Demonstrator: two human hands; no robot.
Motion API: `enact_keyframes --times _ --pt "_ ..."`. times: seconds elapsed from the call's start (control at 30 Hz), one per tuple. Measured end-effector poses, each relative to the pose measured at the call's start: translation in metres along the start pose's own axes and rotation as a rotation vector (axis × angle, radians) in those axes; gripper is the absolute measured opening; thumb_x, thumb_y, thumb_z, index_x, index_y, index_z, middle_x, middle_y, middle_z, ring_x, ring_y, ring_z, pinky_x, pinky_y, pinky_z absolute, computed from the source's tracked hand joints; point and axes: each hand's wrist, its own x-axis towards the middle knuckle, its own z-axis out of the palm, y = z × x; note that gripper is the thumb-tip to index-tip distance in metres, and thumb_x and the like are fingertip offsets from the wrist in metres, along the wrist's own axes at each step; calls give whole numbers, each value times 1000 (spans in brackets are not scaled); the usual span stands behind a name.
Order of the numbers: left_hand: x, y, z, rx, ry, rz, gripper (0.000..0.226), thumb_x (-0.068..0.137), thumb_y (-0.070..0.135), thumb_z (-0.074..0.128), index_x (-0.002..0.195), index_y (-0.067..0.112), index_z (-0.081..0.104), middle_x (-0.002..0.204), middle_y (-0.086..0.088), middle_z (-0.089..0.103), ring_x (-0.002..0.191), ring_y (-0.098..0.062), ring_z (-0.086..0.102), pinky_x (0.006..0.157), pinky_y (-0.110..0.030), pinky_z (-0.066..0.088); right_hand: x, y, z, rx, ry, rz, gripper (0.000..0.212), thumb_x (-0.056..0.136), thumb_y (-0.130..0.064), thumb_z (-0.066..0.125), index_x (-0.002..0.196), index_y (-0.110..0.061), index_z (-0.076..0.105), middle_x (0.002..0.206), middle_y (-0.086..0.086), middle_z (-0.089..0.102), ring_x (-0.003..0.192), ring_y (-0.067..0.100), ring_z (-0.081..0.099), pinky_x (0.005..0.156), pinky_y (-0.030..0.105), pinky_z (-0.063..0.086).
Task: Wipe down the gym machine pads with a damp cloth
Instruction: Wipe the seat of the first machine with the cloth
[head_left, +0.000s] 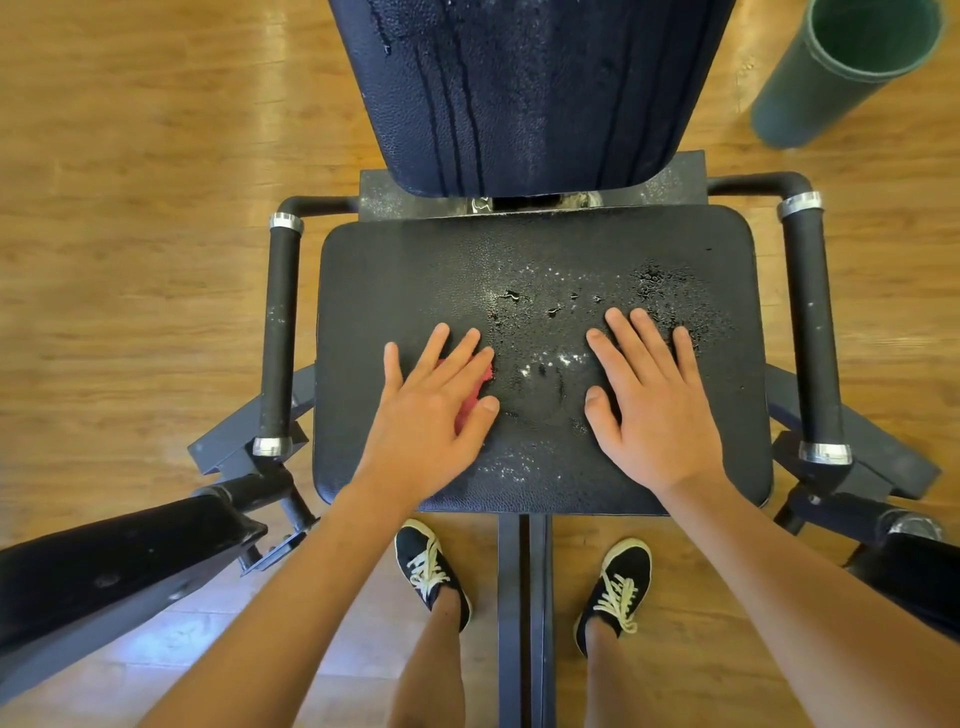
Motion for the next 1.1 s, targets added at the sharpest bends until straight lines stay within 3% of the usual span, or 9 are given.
enact_keyframes --times 0.1,0.23,0.4,0.63,0.73,0.8,0.97,1.1 --pt "-6 4 18 -64 56 -26 64 103 43 40 161 16 30 170 3 16 159 -19 0 124 -51 -2 0 1 1 -4 1 -2 57 102 -36 38 155 -16 42 166 7 30 157 26 18 126 58 14" --pt "-11 21 38 -153 185 -152 55 104 24 40 157 8 36 168 -6 23 158 -24 7 125 -42 6 -1 2 2 -9 -6 0 57 102 -37 38 156 -16 41 167 7 30 158 26 16 126 58 14" --pt "-33 35 50 -115 233 -203 57 99 20 31 152 3 43 163 -13 34 153 -36 26 121 -52 16 0 1 1 -4 -3 -6 57 103 -36 37 156 -16 41 167 7 29 157 26 17 126 57 13" --pt "-24 39 52 -107 215 -252 51 106 27 41 154 9 43 167 -7 27 157 -31 16 122 -55 10 0 1 0 6 1 -6 56 102 -36 38 155 -15 42 166 8 30 157 27 17 125 58 14" --pt "-12 40 45 -145 223 -235 44 107 15 48 150 3 48 164 -9 34 156 -34 18 123 -59 22 0 0 -1 1 -11 0 57 102 -36 37 155 -15 42 167 8 30 157 27 17 126 58 14" --pt "-4 39 39 -169 229 -218 42 107 9 48 148 0 49 162 -11 37 155 -34 20 120 -57 32 0 -1 -1 -5 -17 4 57 102 -37 36 155 -15 41 167 8 29 157 27 17 126 58 13" --pt "16 37 31 -171 234 -207 45 109 9 43 152 -1 42 165 -13 31 157 -29 17 127 -45 21 0 -1 -1 -2 -18 1 57 102 -36 37 155 -15 42 167 8 30 157 27 17 126 58 14" --pt "-4 44 43 -165 265 -248 46 105 4 47 151 -1 44 163 -14 34 155 -31 23 124 -50 28 0 0 -1 -3 -14 0 57 102 -36 38 155 -15 42 167 8 30 157 26 17 126 57 13"
